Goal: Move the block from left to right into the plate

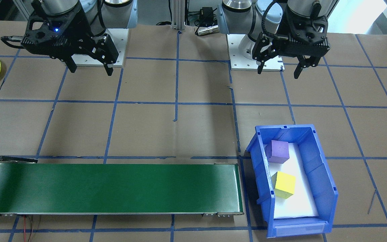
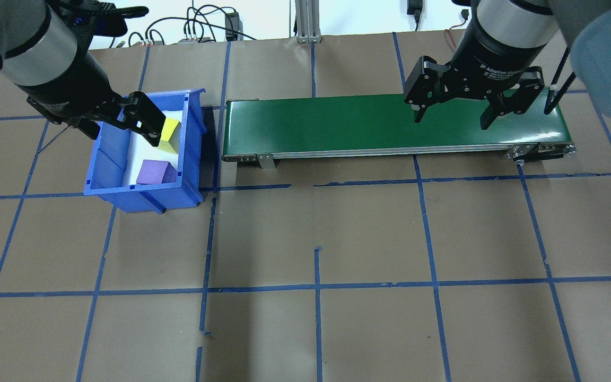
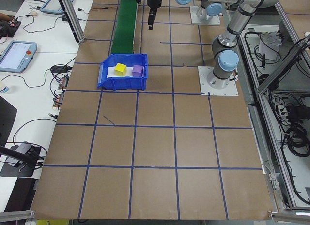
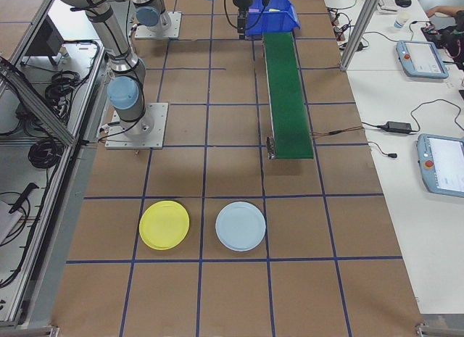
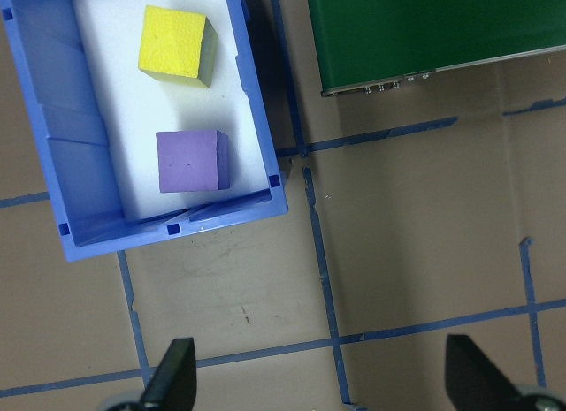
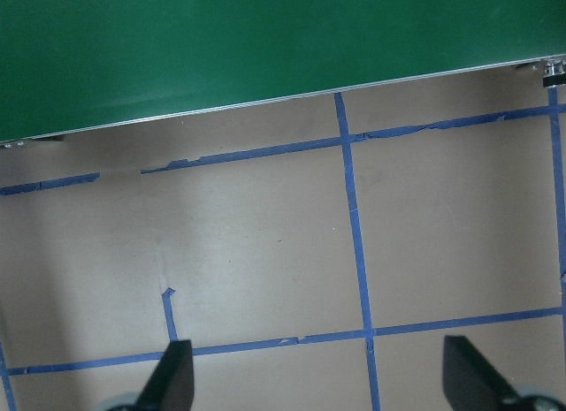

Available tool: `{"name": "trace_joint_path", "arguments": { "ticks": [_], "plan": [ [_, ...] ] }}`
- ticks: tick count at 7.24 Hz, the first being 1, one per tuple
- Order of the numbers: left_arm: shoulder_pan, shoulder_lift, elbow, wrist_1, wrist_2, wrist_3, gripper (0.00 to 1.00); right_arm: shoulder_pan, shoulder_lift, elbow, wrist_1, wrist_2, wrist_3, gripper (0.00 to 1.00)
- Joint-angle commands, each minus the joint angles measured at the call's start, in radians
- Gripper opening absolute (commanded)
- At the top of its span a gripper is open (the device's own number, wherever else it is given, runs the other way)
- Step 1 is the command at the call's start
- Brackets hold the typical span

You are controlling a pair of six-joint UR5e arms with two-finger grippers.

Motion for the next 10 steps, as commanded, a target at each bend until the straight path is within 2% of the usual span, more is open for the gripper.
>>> {"name": "trace_joint_path", "arguments": {
  "ticks": [1,2,3,4,5,6,8,9,10],
  "plan": [
    [0.112,-0.016,0.005,0.012,-0.003,0.124,1.0,0.002,0.0,0.001,0.0,0.0,0.0,1.0],
    [0.197,-0.073,0.002,0.049,-0.01,0.143,1.0,0.002,0.0,0.001,0.0,0.0,0.0,1.0],
    [0.225,-0.161,-0.001,0.13,-0.014,0.202,1.0,0.002,0.0,0.001,0.0,0.002,0.0,1.0],
    [0.225,-0.239,-0.018,0.197,-0.016,0.197,1.0,0.003,0.0,0.001,-0.002,0.002,0.0,1.0],
    [0.224,-0.308,-0.024,0.204,-0.032,0.191,1.0,0.002,0.0,0.001,-0.002,0.002,0.0,1.0],
    [0.224,-0.35,-0.034,0.209,-0.087,0.18,1.0,0.002,0.0,0.001,-0.002,0.002,0.001,1.0],
    [0.21,-0.373,-0.04,0.233,-0.097,0.105,1.0,0.002,0.0,0.0,-0.002,0.002,0.001,1.0],
    [0.202,-0.376,-0.067,0.285,-0.097,0.108,1.0,0.002,0.0,0.0,-0.002,0.002,0.001,1.0],
    [0.202,-0.407,-0.11,0.386,-0.096,0.119,1.0,0.002,0.0,-0.002,-0.002,0.002,0.003,1.0]
  ]
}}
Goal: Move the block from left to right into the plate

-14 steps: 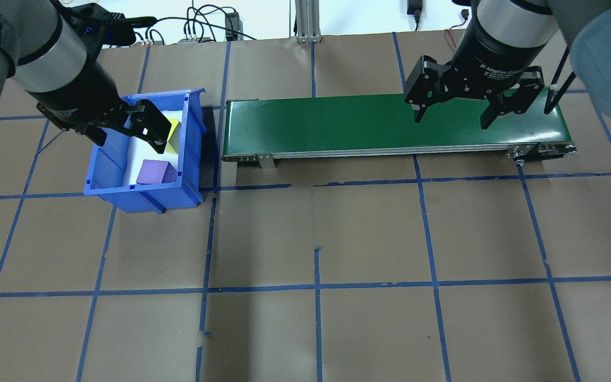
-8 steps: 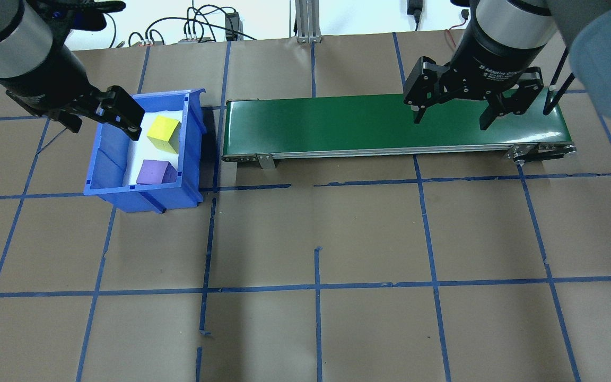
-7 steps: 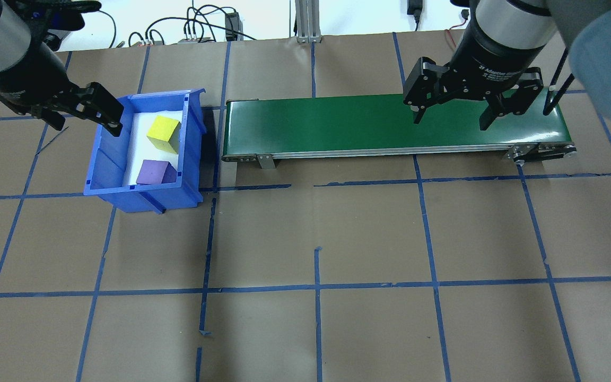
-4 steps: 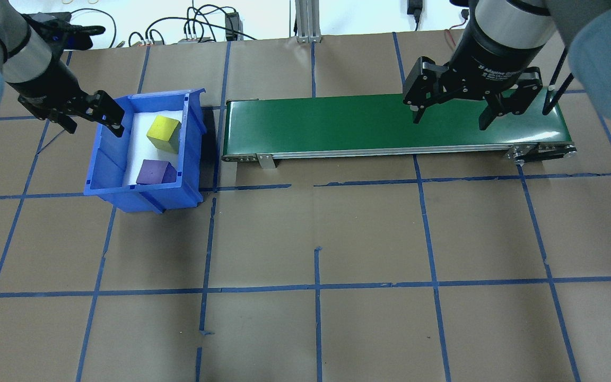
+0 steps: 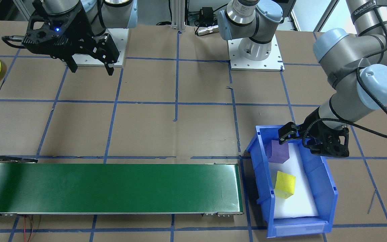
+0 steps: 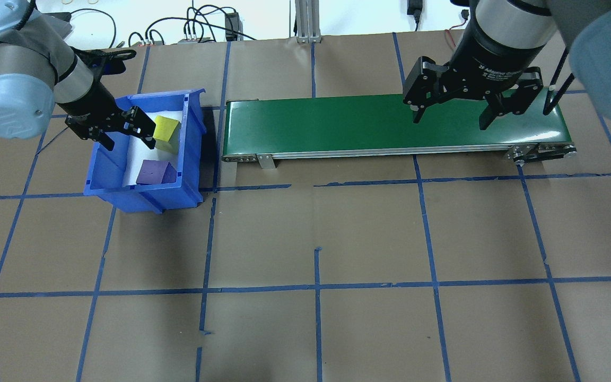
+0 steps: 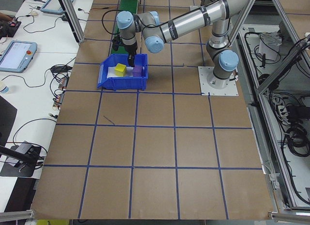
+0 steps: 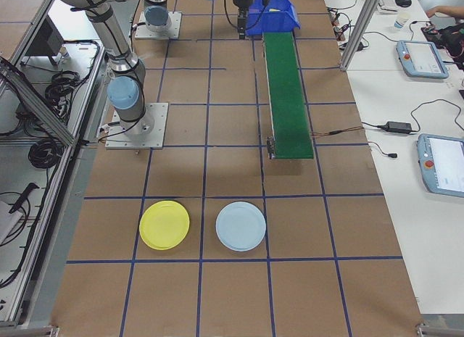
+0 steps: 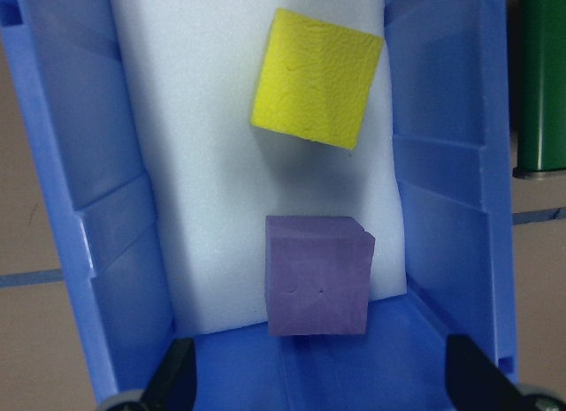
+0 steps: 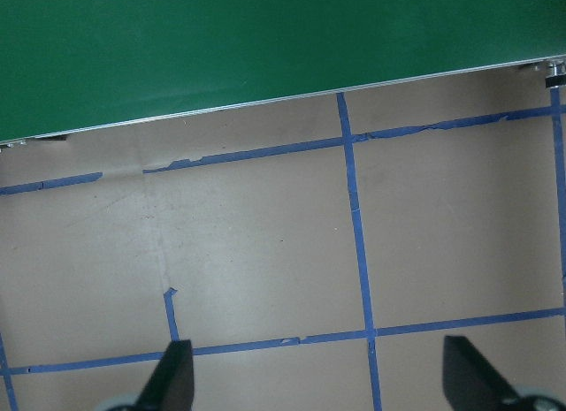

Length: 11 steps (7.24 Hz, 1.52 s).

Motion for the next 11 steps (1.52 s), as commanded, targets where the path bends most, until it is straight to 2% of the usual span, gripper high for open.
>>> {"name": "trace_joint_path", "arguments": {
  "ticks": [1,5,8,9,10,11],
  "plan": [
    [-0.002,-0.057,-0.058,0.168,0.006,0.018,1.0,0.0,0.0,-0.001,0.0,0.0,0.0,1.0],
    [-0.002,-0.076,-0.078,0.179,0.0,0.043,1.0,0.0,0.002,0.0,-0.002,-0.002,0.001,1.0],
    [-0.002,-0.084,-0.147,0.182,0.003,0.048,1.0,-0.002,0.002,-0.003,-0.002,-0.002,-0.002,1.0],
    [-0.002,-0.084,-0.15,0.184,0.003,0.052,0.92,-0.002,0.0,-0.003,-0.002,-0.002,-0.002,1.0],
    [-0.002,-0.08,-0.149,0.185,0.011,0.057,0.4,-0.002,0.002,-0.003,-0.002,-0.002,-0.002,1.0],
    [-0.002,-0.08,-0.138,0.185,0.012,0.063,0.28,-0.002,0.0,-0.001,-0.002,-0.002,-0.002,1.0]
  ]
}}
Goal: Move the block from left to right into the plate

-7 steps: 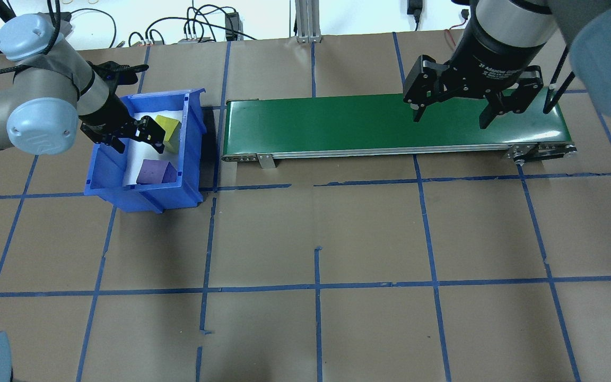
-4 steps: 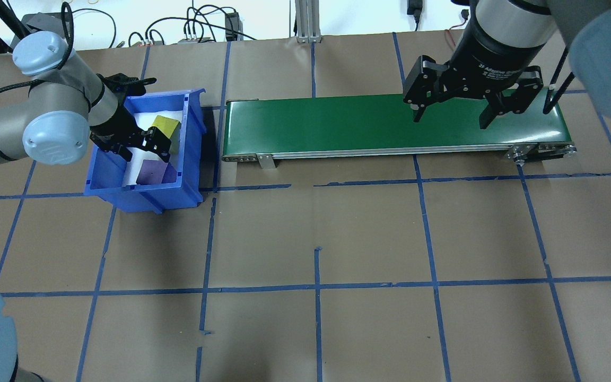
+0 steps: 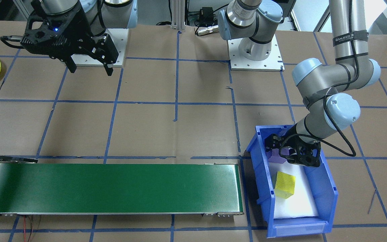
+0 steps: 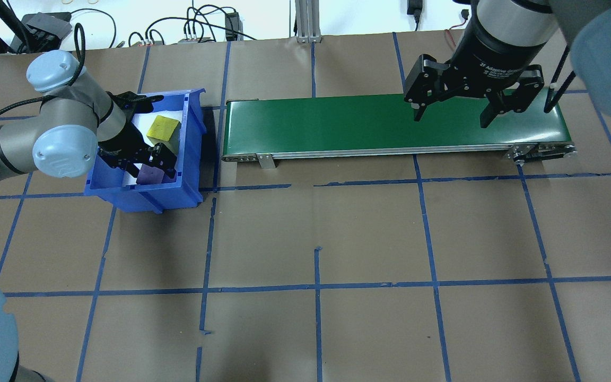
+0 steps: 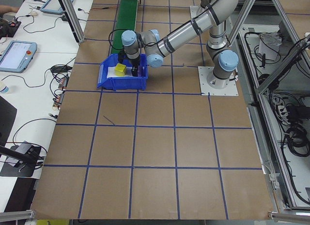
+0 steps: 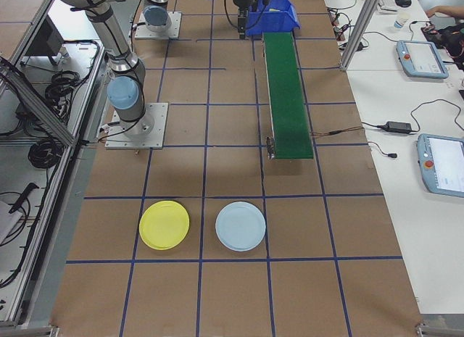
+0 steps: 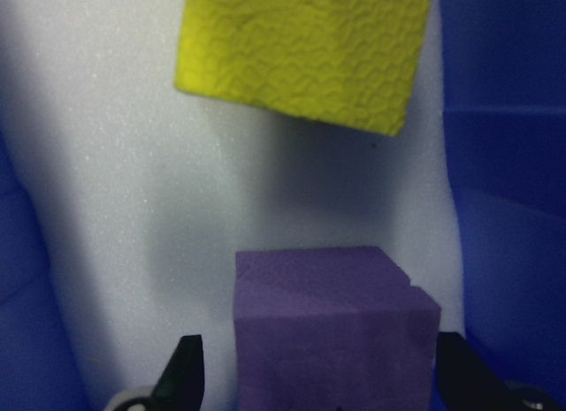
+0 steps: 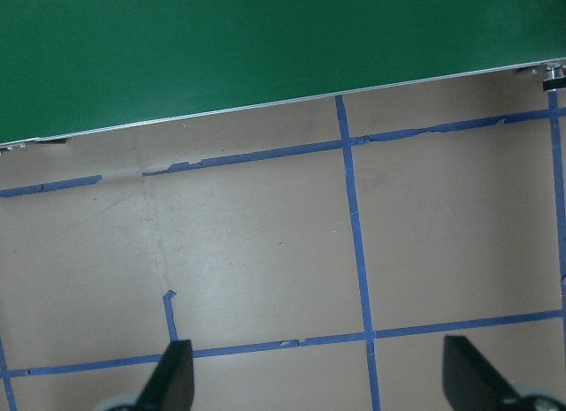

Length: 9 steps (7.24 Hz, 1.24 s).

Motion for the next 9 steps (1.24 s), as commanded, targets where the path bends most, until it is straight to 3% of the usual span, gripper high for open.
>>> {"name": "trace_joint_path", "arguments": {
  "ticks": [1,3,5,7,9],
  "plan": [
    [0.0,0.028,0.031,0.007,0.004,0.011,0.26,0.0,-0.001,0.0,0.0,0.0,0.0,1.0],
    [-0.044,0.131,0.142,-0.08,0.004,0.008,0.26,0.0,-0.001,0.0,0.0,0.0,0.0,1.0],
    [-0.177,0.19,0.244,-0.104,-0.012,-0.009,0.26,0.0,-0.001,0.0,0.0,0.0,0.0,1.0],
    [-0.28,0.153,0.233,-0.078,-0.013,-0.114,0.26,0.0,-0.001,0.0,0.0,0.0,0.0,1.0],
    [-0.388,-0.007,0.233,0.072,-0.061,-0.142,0.26,0.0,-0.001,0.0,0.0,0.0,0.0,1.0]
  ]
}}
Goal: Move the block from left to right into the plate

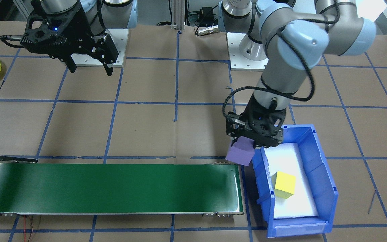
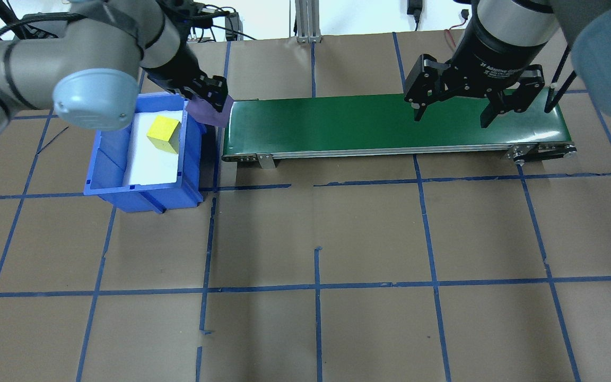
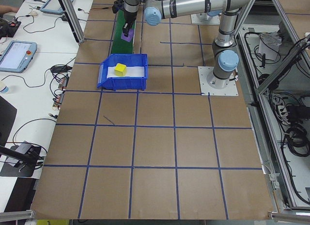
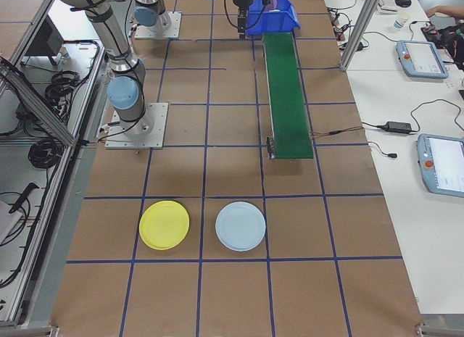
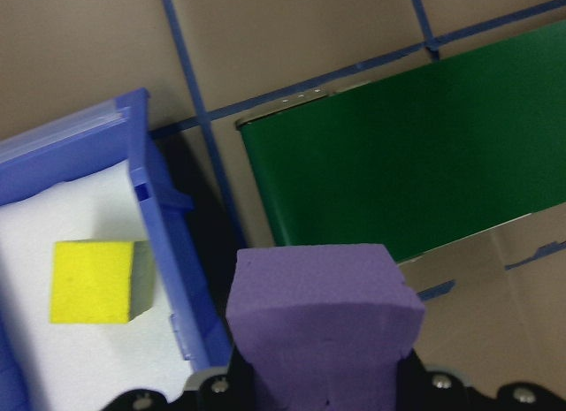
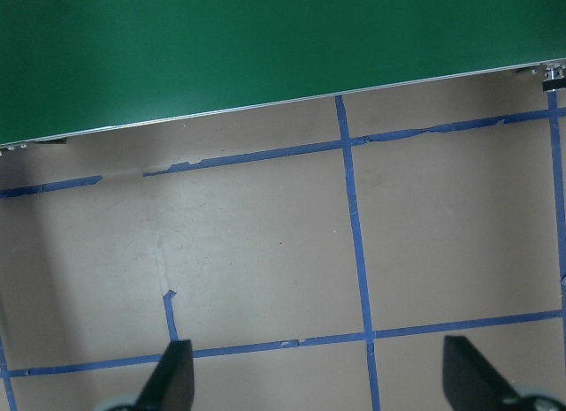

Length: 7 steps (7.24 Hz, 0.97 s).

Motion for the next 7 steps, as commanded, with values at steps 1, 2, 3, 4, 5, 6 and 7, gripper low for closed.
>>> {"name": "trace_joint_path", "arguments": {
  "ticks": [1,2,3,4,5,6,7],
  "plan": [
    [-0.082,-0.167,0.0,0.19,-0.028,-0.043,0.26,0.0,0.0,0.0,0.0,0.0,0.0,1.0],
    [-0.082,-0.196,0.0,0.209,-0.027,-0.04,0.27,0.0,0.0,0.0,0.0,0.0,0.0,1.0],
    [-0.082,-0.201,0.0,0.214,-0.022,-0.04,0.32,0.0,0.0,0.0,0.0,0.0,0.0,1.0],
    [-0.082,-0.2,0.004,0.215,-0.013,-0.046,0.99,0.0,0.0,0.0,0.0,0.0,0.0,1.0],
    [-0.079,-0.182,0.026,0.215,-0.007,-0.04,1.0,0.0,0.0,0.0,0.0,0.0,-0.001,1.0],
    [-0.073,-0.159,0.03,0.214,-0.002,-0.037,1.0,0.0,0.0,0.0,0.0,0.0,0.0,1.0],
    [-0.054,-0.136,0.036,0.212,0.022,-0.037,1.0,0.0,0.0,0.0,0.0,0.0,-0.001,1.0]
  ]
}}
